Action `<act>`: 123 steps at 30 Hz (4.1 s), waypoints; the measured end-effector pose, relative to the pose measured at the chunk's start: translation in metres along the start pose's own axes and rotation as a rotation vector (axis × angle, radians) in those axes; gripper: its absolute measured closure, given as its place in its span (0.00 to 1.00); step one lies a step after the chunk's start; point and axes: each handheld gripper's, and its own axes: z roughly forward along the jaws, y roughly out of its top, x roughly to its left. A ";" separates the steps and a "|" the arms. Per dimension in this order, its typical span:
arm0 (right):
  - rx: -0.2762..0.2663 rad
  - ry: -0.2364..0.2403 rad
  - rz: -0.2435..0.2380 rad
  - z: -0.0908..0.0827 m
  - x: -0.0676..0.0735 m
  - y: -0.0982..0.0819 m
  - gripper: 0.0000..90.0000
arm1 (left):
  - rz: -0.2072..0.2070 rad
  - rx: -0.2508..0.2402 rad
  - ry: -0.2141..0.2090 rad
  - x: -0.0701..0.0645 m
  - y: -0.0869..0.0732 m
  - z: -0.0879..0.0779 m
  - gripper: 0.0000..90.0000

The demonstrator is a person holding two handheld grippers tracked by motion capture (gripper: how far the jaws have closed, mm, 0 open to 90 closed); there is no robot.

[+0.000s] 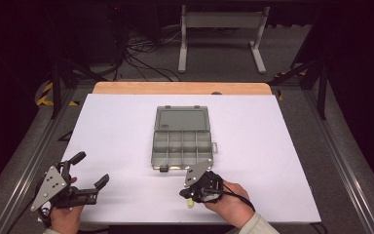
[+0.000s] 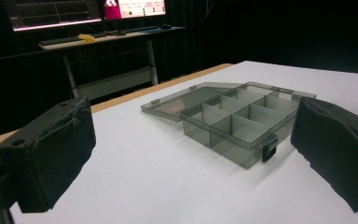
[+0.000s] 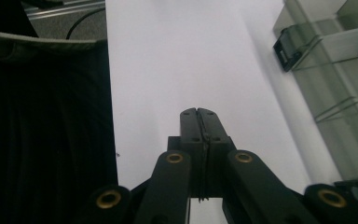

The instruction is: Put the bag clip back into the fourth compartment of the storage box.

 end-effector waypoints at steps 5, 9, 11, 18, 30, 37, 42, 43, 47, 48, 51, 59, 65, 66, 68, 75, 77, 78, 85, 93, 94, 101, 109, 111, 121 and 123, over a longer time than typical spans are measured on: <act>0.054 0.011 -0.014 0.011 0.004 -0.001 1.00 | 0.001 -0.001 -0.001 0.000 0.000 0.000 0.01; 0.086 0.015 -0.019 0.018 0.006 -0.003 1.00 | 0.002 0.000 -0.002 0.000 0.000 0.000 0.01; 0.095 0.013 -0.016 0.020 0.006 -0.004 1.00 | 0.003 0.001 -0.002 0.000 0.000 0.000 0.01; 0.116 0.022 -0.018 0.025 0.005 -0.007 1.00 | -0.001 0.000 -0.002 0.000 0.000 0.000 0.01; 0.144 0.024 0.019 0.025 0.003 -0.013 1.00 | 0.002 -0.002 -0.004 0.000 0.000 0.000 0.01; 0.141 0.022 0.042 0.019 0.001 -0.022 1.00 | 0.007 0.005 -0.004 0.000 0.000 0.000 0.01; 0.144 0.002 0.058 0.014 0.000 -0.027 1.00 | 0.008 0.003 -0.004 -0.001 0.000 0.000 0.01; 0.144 0.003 0.048 0.013 -0.002 -0.028 1.00 | 0.009 0.003 -0.005 -0.001 0.000 0.000 0.01; 0.147 -0.008 0.066 0.010 -0.004 -0.032 1.00 | 0.008 0.004 -0.005 0.000 0.000 0.000 0.01; 0.153 -0.015 0.074 0.008 -0.006 -0.034 1.00 | 0.008 0.004 -0.005 0.000 0.000 0.000 0.01; 0.154 -0.028 0.082 0.007 -0.007 -0.035 1.00 | 0.010 0.004 -0.005 0.000 0.000 0.000 0.01; 0.159 -0.067 0.105 0.002 -0.015 -0.041 1.00 | 0.008 0.003 -0.006 -0.001 0.000 0.000 0.01; 0.160 -0.085 0.114 0.001 -0.021 -0.046 1.00 | 0.009 0.004 -0.005 0.000 0.001 0.000 0.01; 0.160 -0.093 0.115 0.001 -0.022 -0.046 1.00 | 0.009 0.003 -0.005 0.000 0.000 0.000 0.01; 0.159 -0.097 0.115 0.001 -0.022 -0.046 1.00 | 0.010 0.005 -0.005 0.000 0.001 0.000 0.01; 0.165 -0.111 0.118 0.001 -0.026 -0.048 1.00 | 0.010 0.004 -0.006 0.000 0.000 0.000 0.01; 0.170 -0.107 0.120 0.001 -0.025 -0.048 1.00 | 0.011 0.005 -0.006 0.000 0.001 0.000 0.01; 0.171 -0.106 0.120 0.002 -0.025 -0.048 1.00 | 0.011 0.005 -0.005 0.000 0.001 0.000 0.01; 0.138 -0.104 0.107 -0.008 -0.020 -0.042 0.89 | 0.011 0.005 -0.006 0.000 0.001 0.000 0.01; 0.076 -0.159 0.055 -0.012 -0.018 -0.033 0.27 | 0.009 0.003 -0.006 -0.001 0.000 0.001 0.01; 0.079 -0.164 0.047 -0.012 -0.018 -0.031 0.24 | 0.009 0.003 -0.006 -0.001 0.000 0.001 0.01; 0.100 -0.158 0.013 -0.004 -0.023 -0.023 0.17 | 0.007 0.003 -0.006 -0.001 0.000 0.001 0.01; 0.153 -0.108 -0.008 0.011 -0.032 -0.022 0.38 | 0.005 0.003 -0.006 -0.001 0.000 0.001 0.01; 0.157 -0.101 -0.013 0.012 -0.033 -0.022 0.41 | 0.006 0.003 -0.005 0.000 0.000 0.001 0.01; 0.212 -0.064 -0.016 0.019 -0.036 -0.023 0.66 | 0.007 0.003 -0.007 0.000 0.000 0.001 0.01; 0.207 -0.052 -0.021 0.019 -0.038 -0.024 0.70 | 0.007 0.005 -0.006 -0.001 0.000 0.001 0.01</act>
